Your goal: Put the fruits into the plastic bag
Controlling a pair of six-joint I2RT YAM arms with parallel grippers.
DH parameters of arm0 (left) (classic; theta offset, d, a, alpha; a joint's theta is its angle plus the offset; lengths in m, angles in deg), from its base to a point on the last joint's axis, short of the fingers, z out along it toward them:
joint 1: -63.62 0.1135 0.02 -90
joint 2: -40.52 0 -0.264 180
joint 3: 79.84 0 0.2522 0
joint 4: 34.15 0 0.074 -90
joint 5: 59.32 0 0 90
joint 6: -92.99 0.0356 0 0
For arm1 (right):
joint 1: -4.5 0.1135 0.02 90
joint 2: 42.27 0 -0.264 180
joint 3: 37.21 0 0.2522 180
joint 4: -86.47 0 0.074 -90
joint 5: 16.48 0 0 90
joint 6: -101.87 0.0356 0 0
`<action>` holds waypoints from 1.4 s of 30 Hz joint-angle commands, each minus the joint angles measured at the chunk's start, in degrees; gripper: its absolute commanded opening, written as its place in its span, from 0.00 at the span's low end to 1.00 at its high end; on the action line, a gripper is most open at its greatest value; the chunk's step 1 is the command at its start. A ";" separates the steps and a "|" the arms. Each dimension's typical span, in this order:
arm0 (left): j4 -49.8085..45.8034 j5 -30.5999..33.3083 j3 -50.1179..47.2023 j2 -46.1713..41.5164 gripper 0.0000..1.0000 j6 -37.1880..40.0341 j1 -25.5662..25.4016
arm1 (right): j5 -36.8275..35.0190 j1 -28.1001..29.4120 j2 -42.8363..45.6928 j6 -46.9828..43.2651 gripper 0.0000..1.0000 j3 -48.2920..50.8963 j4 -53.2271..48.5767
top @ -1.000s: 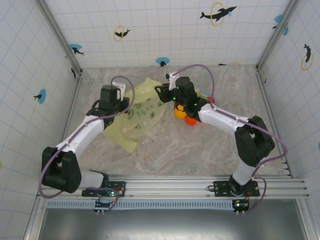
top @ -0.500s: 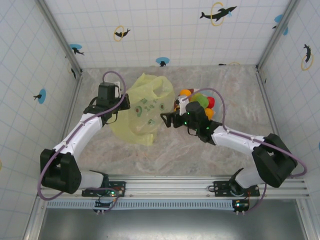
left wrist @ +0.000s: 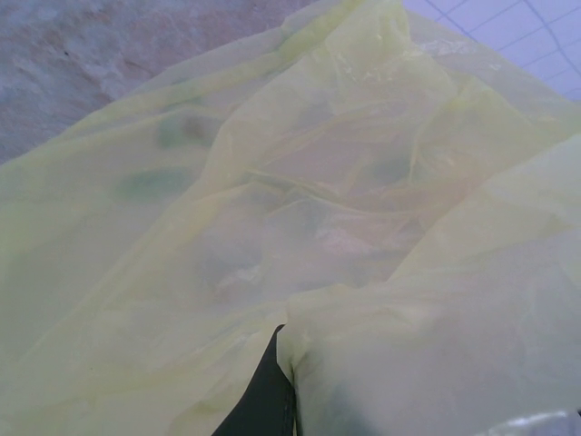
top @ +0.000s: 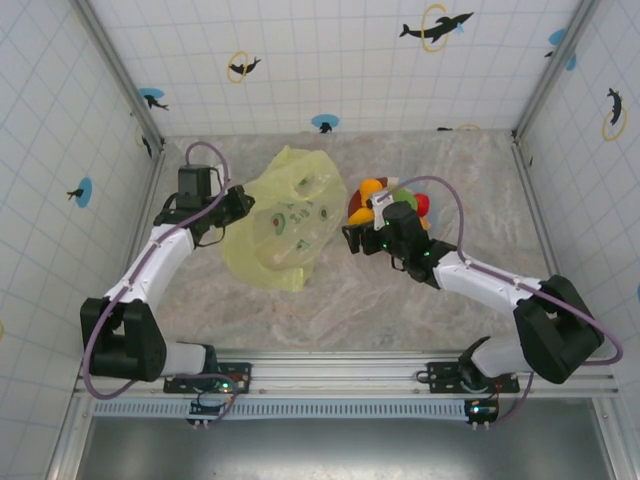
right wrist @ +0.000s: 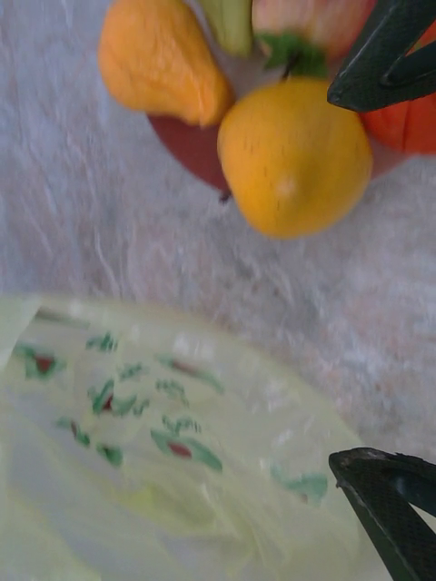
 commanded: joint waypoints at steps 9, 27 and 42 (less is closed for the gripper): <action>1.34 -6.70 -0.46 -2.20 0.00 -6.67 0.18 | 7.01 3.49 -5.13 12.65 0.99 2.35 19.11; -11.68 12.82 8.16 -5.85 0.00 3.49 0.12 | -10.05 4.71 -19.15 23.04 0.01 -8.93 7.64; -9.56 5.93 8.83 -0.71 0.00 8.30 -0.97 | 3.61 5.63 -16.22 20.25 0.18 -5.91 14.62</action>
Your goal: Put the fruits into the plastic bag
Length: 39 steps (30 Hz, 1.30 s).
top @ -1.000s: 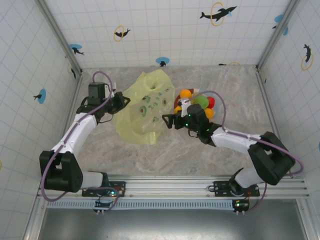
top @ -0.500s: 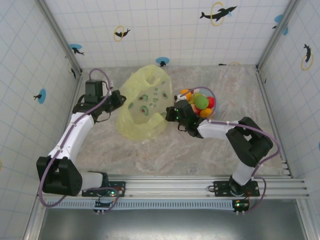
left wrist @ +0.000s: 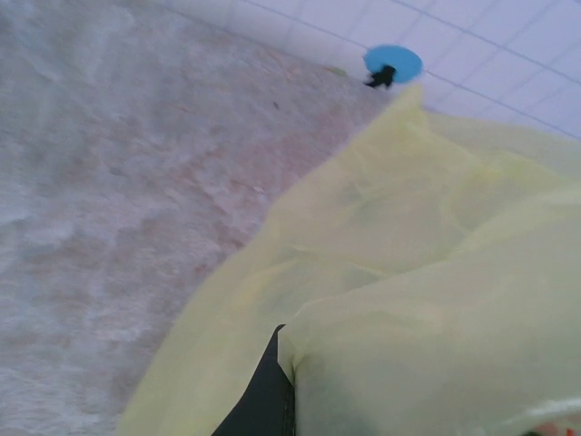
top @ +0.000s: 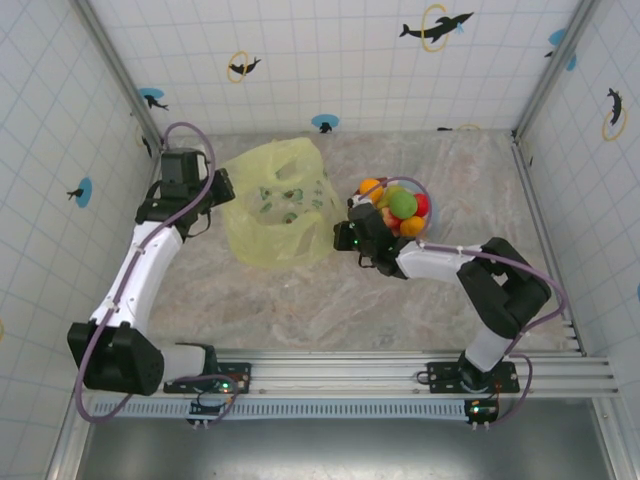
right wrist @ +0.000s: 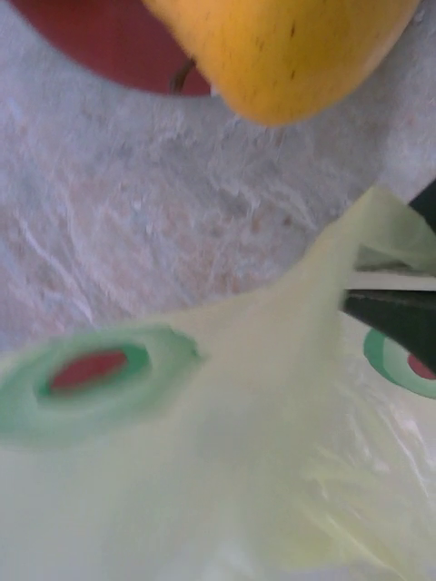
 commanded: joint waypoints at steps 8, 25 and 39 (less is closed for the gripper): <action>-1.42 -9.50 -2.44 7.15 0.00 -0.94 -0.98 | 9.36 -0.67 3.47 -8.14 0.47 -0.82 -0.63; 13.29 -25.66 -10.25 7.83 0.00 -16.76 -0.61 | -9.13 -11.10 27.23 -20.96 0.88 5.18 -27.19; 14.18 -22.68 -10.69 7.77 0.00 -16.94 -0.65 | -10.10 -20.76 8.06 -24.55 1.00 -10.16 -30.65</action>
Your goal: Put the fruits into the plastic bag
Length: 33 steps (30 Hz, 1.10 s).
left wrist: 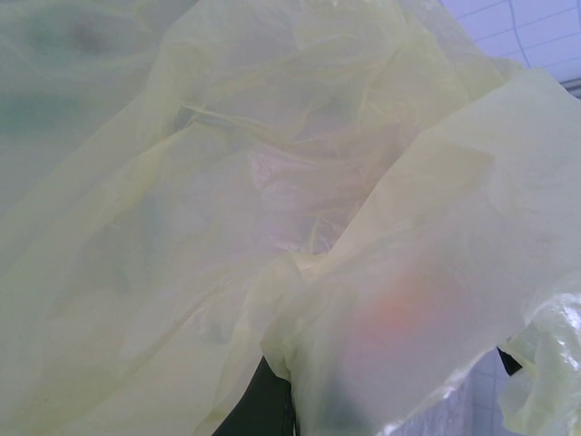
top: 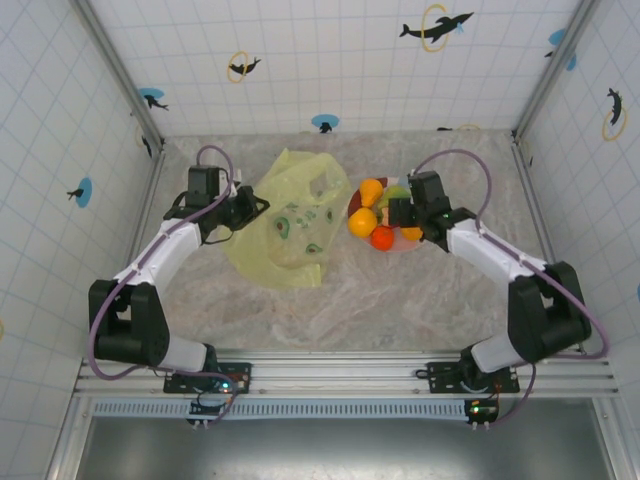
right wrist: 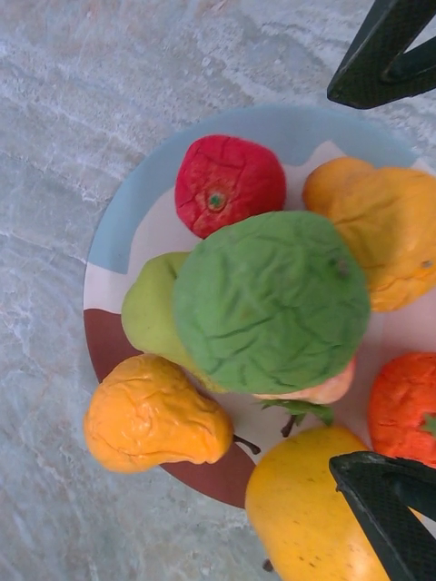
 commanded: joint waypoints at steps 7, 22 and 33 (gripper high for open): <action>1.37 0.12 -0.28 -0.17 0.00 -0.34 0.19 | -4.88 -0.17 -10.12 -2.85 1.00 -9.34 -2.65; 1.59 -0.43 -0.28 0.51 0.00 -0.04 0.19 | -1.73 -0.25 -15.44 -3.81 0.74 -12.69 -3.32; 2.02 -0.50 -2.69 -0.71 0.00 -0.71 0.20 | 0.11 -0.17 -7.13 -3.42 0.70 -12.08 -2.00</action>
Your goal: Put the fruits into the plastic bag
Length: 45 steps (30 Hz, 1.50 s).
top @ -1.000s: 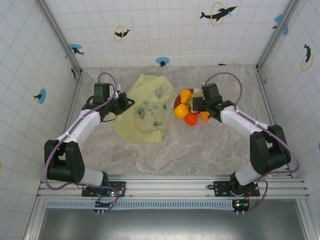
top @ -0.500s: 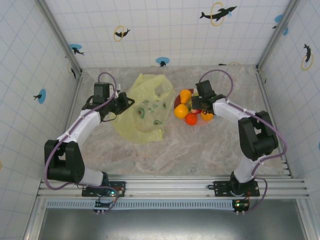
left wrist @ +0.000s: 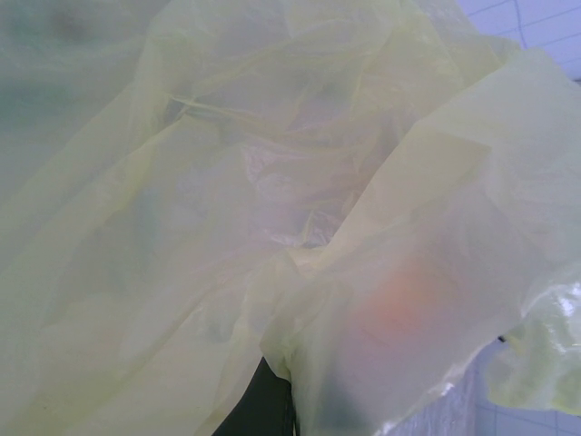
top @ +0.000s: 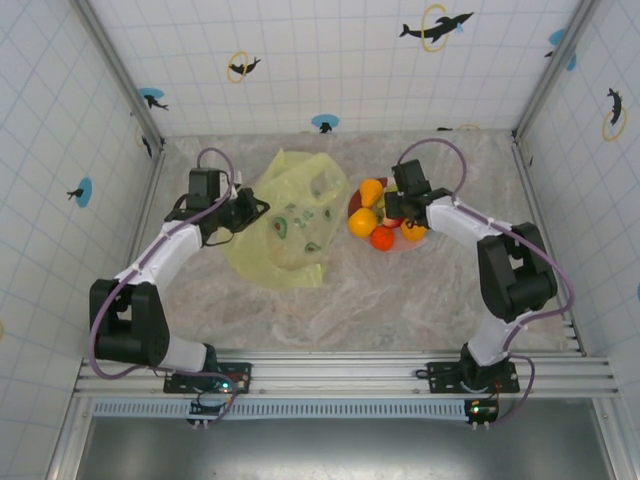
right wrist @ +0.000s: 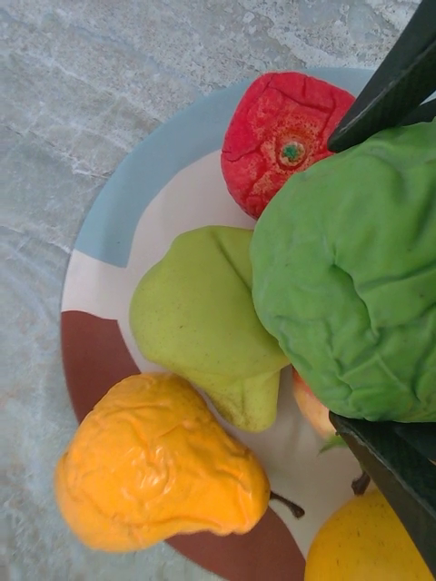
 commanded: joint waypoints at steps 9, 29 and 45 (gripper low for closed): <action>2.95 -2.79 -3.85 -3.85 0.00 -5.28 0.16 | 18.09 7.79 21.74 4.56 0.70 19.77 25.05; 1.99 -7.58 -5.06 -5.31 0.00 -5.84 -1.75 | 16.11 26.07 -3.34 -0.95 0.72 15.71 55.41; 13.74 -10.64 -8.56 -4.89 0.00 -15.98 -3.95 | 15.10 30.05 -22.69 16.32 0.79 1.01 60.54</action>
